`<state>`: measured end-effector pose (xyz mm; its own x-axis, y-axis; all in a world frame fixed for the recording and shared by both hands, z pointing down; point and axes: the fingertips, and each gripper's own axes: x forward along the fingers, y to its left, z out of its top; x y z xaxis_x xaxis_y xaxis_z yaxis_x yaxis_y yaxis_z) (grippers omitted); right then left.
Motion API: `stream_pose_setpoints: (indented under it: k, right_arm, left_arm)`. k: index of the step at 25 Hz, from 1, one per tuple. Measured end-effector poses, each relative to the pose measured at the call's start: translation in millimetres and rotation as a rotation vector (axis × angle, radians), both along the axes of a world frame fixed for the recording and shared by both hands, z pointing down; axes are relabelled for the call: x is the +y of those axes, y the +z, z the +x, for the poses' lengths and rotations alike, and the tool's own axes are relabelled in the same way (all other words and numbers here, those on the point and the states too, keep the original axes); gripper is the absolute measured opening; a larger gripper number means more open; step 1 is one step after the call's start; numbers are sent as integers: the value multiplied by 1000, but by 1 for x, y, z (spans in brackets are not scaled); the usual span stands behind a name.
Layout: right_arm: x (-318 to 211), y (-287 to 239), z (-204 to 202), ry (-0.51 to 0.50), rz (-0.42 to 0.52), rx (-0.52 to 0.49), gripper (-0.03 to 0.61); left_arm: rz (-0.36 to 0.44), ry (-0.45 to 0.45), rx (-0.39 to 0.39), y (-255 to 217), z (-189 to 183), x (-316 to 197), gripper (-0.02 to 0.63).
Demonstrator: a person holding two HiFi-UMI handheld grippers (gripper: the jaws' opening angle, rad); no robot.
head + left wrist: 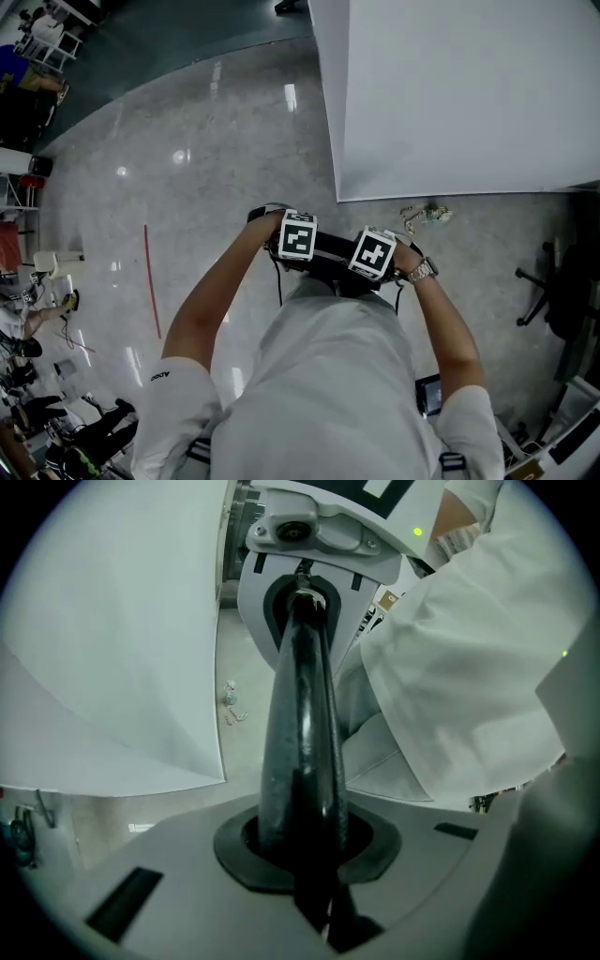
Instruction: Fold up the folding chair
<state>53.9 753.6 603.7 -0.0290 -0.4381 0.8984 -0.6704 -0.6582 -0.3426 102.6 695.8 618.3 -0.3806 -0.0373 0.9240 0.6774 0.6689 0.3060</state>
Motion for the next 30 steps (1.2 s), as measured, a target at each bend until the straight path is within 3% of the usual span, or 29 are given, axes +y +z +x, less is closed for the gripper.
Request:
stream_pose_setpoints:
  k: [4,7,13,17,21,24,30]
  right_arm:
    - [13,-10,13,-43,-1,35,124]
    - [27,-19,25,-5,-16,69,229]
    - [48,-62,57,22,14,138,249]
    - [89,-125,98,168,15,350,247]
    - [131,-181,117,369,28,550,247]
    - [132,-187,107,471,111,569,245]
    - [100,-152,89,573,193,478,244]
  left_arm:
    - [-14,-23,15,-4,9,11,57]
    - [-20,-16,23,-10,16,17,57]
    - [-45,14,49,-21,45,34,58]
    - [-67,-24,68,-25,64,48,58]
    - [-84,-127,88,-24,102,62,58]
    - [-65,-190,86,-24,127,77,60]
    - [-83,-92,93,-22,130,88,64]
